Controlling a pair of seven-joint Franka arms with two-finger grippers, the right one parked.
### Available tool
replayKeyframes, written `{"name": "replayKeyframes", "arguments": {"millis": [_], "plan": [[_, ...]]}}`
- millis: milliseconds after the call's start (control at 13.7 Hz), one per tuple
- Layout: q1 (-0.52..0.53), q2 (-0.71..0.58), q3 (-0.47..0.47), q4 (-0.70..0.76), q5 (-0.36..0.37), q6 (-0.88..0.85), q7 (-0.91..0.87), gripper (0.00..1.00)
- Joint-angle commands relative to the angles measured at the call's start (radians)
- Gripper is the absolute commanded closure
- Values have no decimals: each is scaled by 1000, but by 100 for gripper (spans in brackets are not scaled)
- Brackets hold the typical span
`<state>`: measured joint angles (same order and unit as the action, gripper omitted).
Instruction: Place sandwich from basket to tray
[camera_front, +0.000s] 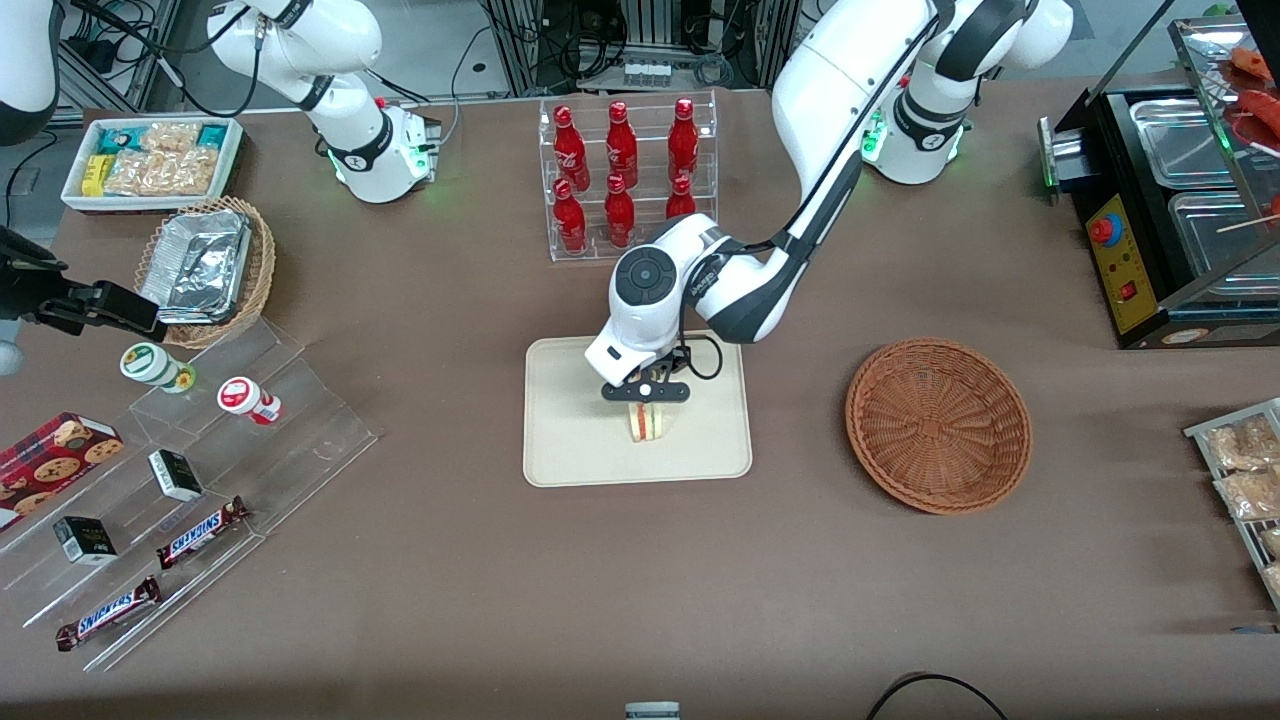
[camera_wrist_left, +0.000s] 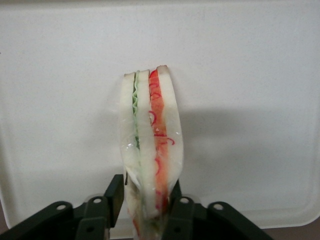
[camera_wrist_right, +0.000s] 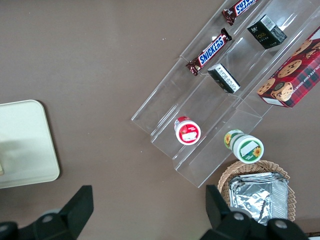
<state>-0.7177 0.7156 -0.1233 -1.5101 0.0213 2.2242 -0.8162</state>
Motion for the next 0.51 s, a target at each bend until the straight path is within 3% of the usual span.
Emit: {"name": "replayKeyframes", "arguments": {"millis": [0,438], "plan": [[-8,-17,16,40,-1,-9,-24,1],[87,-214,24,41,3,-164,-9,0]]}}
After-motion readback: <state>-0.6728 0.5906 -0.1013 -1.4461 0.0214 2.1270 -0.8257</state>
